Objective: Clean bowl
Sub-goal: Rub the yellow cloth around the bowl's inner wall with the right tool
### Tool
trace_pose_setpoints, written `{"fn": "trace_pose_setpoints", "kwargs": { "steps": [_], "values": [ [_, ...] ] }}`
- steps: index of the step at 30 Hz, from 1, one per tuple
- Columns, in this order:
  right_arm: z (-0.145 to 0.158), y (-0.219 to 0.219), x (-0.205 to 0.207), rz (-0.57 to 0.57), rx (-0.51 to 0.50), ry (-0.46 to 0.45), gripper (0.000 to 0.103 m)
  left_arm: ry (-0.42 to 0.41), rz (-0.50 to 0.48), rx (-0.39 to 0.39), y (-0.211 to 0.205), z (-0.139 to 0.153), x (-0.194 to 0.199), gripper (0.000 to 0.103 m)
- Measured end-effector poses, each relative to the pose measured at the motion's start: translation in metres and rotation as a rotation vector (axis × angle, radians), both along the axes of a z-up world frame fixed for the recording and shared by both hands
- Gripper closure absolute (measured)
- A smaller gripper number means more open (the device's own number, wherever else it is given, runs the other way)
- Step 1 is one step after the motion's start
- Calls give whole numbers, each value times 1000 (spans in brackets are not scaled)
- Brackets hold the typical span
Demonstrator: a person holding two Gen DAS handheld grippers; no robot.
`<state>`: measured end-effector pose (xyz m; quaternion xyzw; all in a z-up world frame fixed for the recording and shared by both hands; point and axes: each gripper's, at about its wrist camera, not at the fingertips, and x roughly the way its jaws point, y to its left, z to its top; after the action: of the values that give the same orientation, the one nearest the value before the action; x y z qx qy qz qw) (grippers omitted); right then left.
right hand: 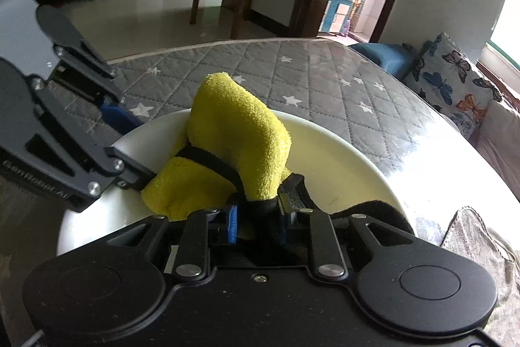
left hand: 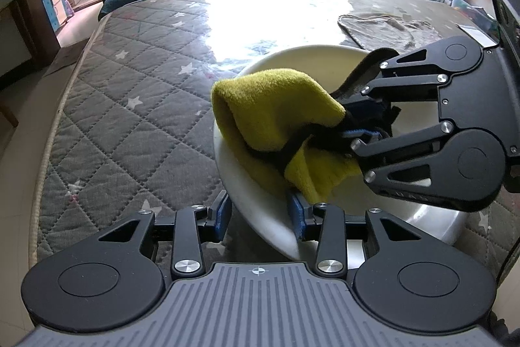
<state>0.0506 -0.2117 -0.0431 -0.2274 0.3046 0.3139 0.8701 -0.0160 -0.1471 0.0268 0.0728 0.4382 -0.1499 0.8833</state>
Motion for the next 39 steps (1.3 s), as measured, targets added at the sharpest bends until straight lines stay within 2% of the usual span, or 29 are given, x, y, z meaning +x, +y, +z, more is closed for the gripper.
{"fn": "trace_pose_setpoints", "kwargs": {
  "steps": [8, 16, 26, 39],
  "values": [
    [-2, -7, 13, -60, -3, -9, 79, 6, 0, -6, 0, -1, -1, 59],
    [-1, -17, 14, -92, -35, -8, 79, 4, -1, -4, -1, -1, -2, 61],
    [0, -25, -8, -100, -87, -10, 79, 6, 13, -8, -2, 0, -1, 68],
    [0, -21, -34, -62, -82, -11, 79, 2, 33, -6, 1, 3, 11, 72]
  ]
}}
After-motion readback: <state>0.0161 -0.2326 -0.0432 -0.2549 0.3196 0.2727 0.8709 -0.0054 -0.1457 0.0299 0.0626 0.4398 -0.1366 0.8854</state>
